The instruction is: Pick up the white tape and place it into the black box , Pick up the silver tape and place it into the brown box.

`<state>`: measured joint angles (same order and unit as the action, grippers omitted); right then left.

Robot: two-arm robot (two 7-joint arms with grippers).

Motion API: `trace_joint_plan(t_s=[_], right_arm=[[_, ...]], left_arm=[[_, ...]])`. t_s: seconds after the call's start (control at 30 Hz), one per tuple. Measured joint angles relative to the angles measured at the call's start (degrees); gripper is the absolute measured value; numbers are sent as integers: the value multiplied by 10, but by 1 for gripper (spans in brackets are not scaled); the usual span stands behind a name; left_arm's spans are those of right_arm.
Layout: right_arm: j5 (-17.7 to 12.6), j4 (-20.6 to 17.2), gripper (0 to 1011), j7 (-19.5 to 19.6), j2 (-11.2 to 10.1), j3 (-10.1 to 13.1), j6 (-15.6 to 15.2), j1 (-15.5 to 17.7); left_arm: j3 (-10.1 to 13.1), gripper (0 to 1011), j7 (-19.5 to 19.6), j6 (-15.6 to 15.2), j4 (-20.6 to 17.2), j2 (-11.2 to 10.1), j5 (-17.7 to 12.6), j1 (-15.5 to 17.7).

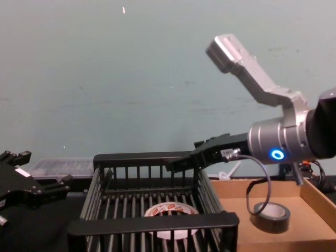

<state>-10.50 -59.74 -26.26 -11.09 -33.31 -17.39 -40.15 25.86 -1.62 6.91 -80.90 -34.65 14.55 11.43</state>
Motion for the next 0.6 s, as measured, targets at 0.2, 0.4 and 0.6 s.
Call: trace_joint_plan(t_s=[0.2,0.4,0.6], right_arm=[[-7,-40,1002,0,-14,20,0,22],[-13,-83,1002,8,-37,42,0,50],[-19,-121,1002,30,-62,73,1,83]], left_arm=[[0,1001,0,0,0,0,0,0],[0,1001,0,0,0,0,0,0],[0,1001,0,0,0,0,0,0]])
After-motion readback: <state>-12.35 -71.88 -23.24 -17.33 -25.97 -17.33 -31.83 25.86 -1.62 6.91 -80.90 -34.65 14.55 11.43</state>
